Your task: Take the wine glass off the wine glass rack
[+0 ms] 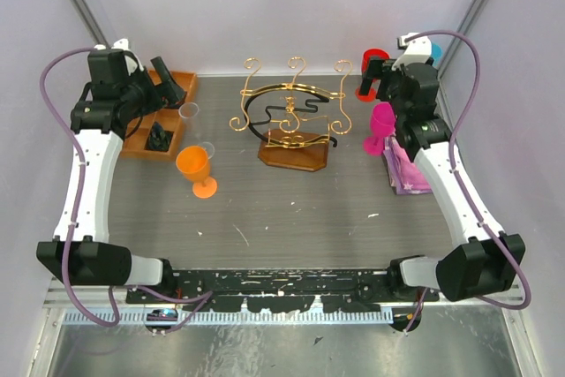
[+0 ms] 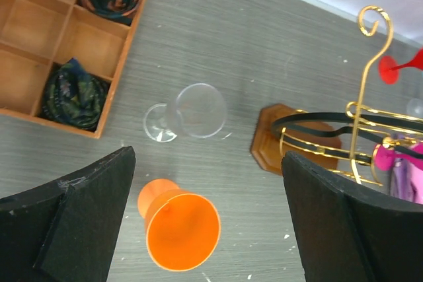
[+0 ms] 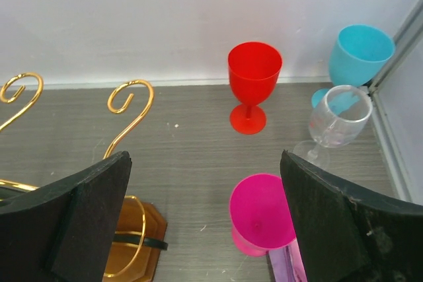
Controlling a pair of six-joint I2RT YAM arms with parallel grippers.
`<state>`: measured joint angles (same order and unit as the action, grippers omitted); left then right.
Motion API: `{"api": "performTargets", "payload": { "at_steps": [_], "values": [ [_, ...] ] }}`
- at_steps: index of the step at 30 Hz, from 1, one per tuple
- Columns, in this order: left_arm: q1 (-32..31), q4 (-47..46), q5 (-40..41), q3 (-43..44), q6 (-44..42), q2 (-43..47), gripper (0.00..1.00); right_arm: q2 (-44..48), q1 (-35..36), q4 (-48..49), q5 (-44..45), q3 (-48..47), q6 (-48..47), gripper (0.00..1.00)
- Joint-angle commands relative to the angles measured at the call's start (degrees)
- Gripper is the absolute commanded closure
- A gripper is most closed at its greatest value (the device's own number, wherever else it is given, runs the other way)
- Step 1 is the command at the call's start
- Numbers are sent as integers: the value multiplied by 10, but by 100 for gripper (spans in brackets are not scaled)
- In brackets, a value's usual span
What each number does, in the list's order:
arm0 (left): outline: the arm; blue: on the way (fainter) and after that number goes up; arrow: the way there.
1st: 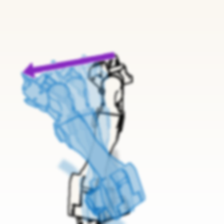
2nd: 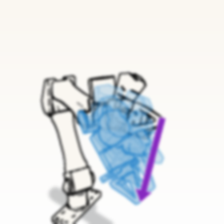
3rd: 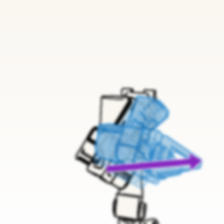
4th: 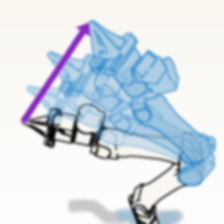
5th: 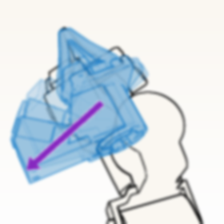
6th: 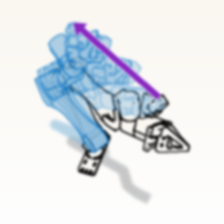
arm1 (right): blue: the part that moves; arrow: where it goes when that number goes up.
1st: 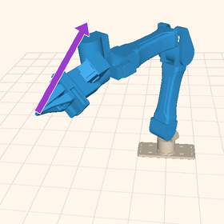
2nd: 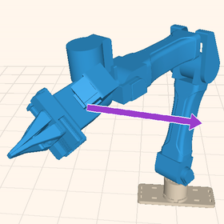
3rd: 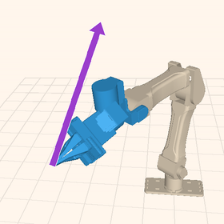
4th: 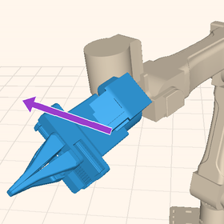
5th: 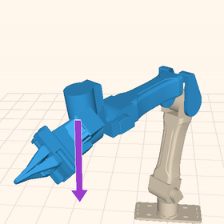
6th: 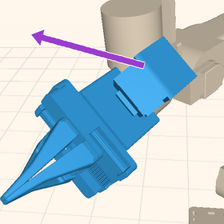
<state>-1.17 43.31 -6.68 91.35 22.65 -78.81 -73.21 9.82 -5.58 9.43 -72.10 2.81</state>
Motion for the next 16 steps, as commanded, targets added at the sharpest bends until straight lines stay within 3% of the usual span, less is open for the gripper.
{"api": "performTargets", "payload": {
  "at_steps": [1, 16],
  "values": [
    [-7, 24, 68, -4, -40, 20, 1, -3, 3, -7, -44, -36, 24, 0],
    [-15, 27, 60, 8, -53, 20, 1, -16, 4, -20, -49, -68, 28, 0]
  ]
}}
